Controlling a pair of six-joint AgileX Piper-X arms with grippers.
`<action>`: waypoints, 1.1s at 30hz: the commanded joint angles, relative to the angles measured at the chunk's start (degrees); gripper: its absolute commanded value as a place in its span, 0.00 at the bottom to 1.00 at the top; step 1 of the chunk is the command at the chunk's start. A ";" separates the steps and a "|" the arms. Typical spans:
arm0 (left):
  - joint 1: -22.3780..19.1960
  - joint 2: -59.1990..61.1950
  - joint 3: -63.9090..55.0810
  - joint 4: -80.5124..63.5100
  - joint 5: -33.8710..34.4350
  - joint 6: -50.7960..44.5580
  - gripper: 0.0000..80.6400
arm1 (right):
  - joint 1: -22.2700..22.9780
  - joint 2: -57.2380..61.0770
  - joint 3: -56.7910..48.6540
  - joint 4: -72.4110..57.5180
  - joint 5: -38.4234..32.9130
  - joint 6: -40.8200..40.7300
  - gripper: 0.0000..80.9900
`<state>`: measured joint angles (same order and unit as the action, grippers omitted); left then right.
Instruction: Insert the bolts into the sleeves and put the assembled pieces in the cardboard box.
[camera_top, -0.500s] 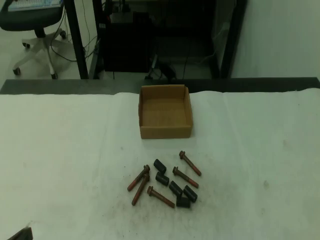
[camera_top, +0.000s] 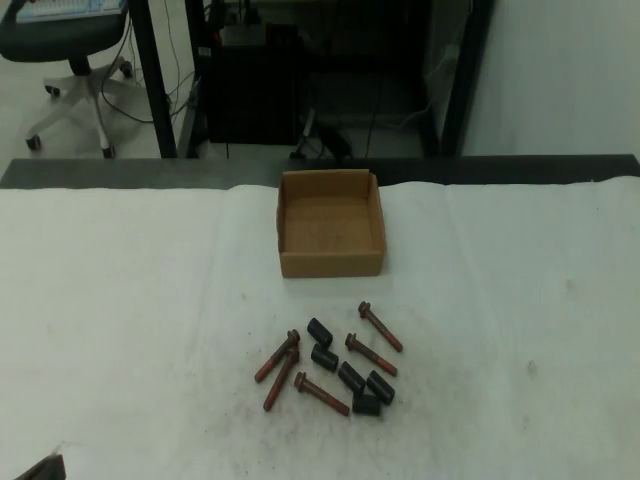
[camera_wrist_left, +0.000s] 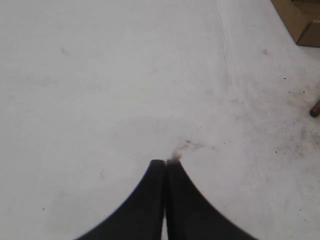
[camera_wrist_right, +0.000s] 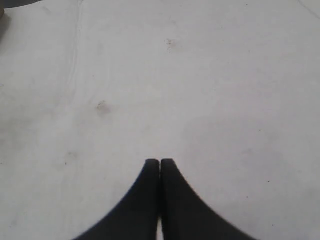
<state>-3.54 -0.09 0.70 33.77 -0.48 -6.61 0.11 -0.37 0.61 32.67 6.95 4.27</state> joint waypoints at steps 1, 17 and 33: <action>0.08 -1.74 1.51 -0.29 -0.28 0.18 0.00 | -0.01 -1.90 1.81 -0.40 0.03 0.00 0.00; 0.08 -1.74 1.51 -0.29 -0.28 0.18 0.00 | -0.01 -1.90 1.81 -0.40 0.03 0.00 0.00; 0.08 0.09 -0.70 -12.97 19.48 -13.30 0.00 | -0.01 0.37 -0.61 -28.34 -6.95 12.91 0.00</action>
<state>-3.54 -0.09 0.70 24.31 14.35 -18.33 0.11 -0.37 0.61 13.30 0.88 15.84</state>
